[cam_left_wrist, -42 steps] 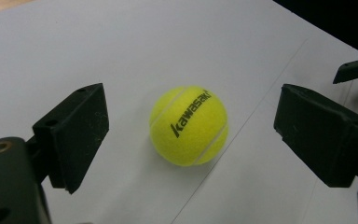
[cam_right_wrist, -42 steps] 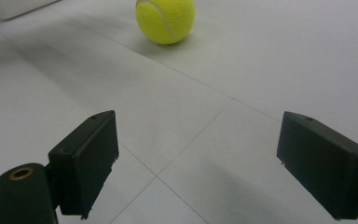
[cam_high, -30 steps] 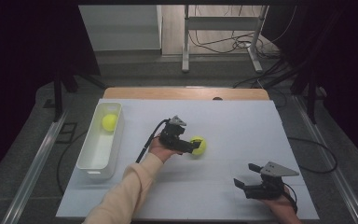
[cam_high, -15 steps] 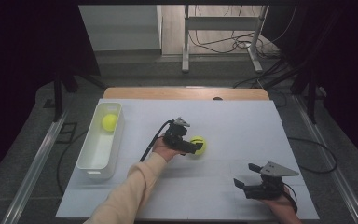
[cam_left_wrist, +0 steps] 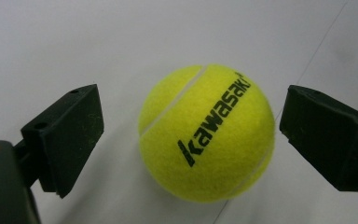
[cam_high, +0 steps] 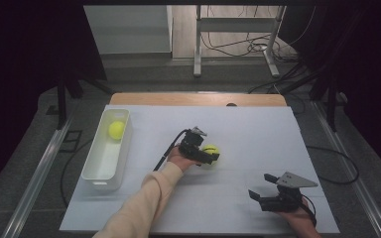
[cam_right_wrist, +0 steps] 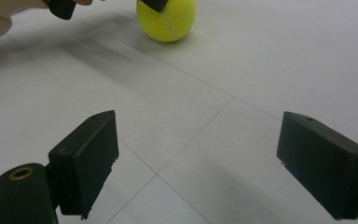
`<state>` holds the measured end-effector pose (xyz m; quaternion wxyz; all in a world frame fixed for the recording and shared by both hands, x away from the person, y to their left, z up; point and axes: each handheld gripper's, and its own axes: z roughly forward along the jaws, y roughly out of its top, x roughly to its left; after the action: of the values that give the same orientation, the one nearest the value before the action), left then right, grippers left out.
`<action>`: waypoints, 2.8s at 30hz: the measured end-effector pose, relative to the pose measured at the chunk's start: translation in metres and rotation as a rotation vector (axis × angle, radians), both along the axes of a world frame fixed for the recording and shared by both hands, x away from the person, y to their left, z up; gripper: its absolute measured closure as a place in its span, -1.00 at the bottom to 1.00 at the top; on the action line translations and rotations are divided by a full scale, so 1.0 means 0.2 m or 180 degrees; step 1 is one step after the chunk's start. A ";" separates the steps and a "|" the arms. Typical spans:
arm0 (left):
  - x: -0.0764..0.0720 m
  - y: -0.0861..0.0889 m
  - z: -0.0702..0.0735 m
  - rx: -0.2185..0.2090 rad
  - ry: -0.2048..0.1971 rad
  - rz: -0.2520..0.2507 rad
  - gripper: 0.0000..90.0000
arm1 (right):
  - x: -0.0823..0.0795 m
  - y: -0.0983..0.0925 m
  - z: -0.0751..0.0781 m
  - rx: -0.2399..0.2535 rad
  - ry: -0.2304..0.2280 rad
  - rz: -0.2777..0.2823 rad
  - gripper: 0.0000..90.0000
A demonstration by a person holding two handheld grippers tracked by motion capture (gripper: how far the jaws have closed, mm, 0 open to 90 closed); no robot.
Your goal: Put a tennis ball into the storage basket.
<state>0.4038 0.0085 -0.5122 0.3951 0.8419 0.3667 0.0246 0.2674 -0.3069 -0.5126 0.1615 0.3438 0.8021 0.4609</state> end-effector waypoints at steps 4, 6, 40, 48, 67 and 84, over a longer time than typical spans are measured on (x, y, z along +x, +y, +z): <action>0.01 -0.02 -0.03 0.0038 0.0022 -0.0015 -0.83 | 0.00 0.00 0.00 -0.0004 0.0004 -0.0004 -0.71; 0.01 -0.02 -0.03 0.0048 0.0024 -0.0024 -0.80 | 0.00 0.00 0.00 -0.0004 0.0003 -0.0006 -0.71; -0.10 0.16 0.12 -0.0367 -0.0218 0.0110 -0.40 | 0.00 -0.01 0.00 0.0006 -0.0052 -0.0088 -0.71; -0.13 0.21 0.15 -0.0394 -0.0287 0.0151 -0.40 | 0.01 -0.02 0.00 0.0001 -0.0046 -0.0121 -0.70; -0.21 0.32 0.21 -0.0519 -0.0375 0.0213 -0.40 | 0.03 0.00 -0.01 -0.0028 -0.0040 -0.0102 -0.70; -0.27 0.42 0.29 -0.0665 -0.0513 0.0285 -0.40 | 0.01 0.01 -0.01 -0.0052 -0.0058 -0.0062 -0.70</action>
<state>0.3500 0.0921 -0.4537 0.5073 0.7742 0.3716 0.0714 0.2703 -0.3054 -0.5146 0.1761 0.3461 0.8009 0.4558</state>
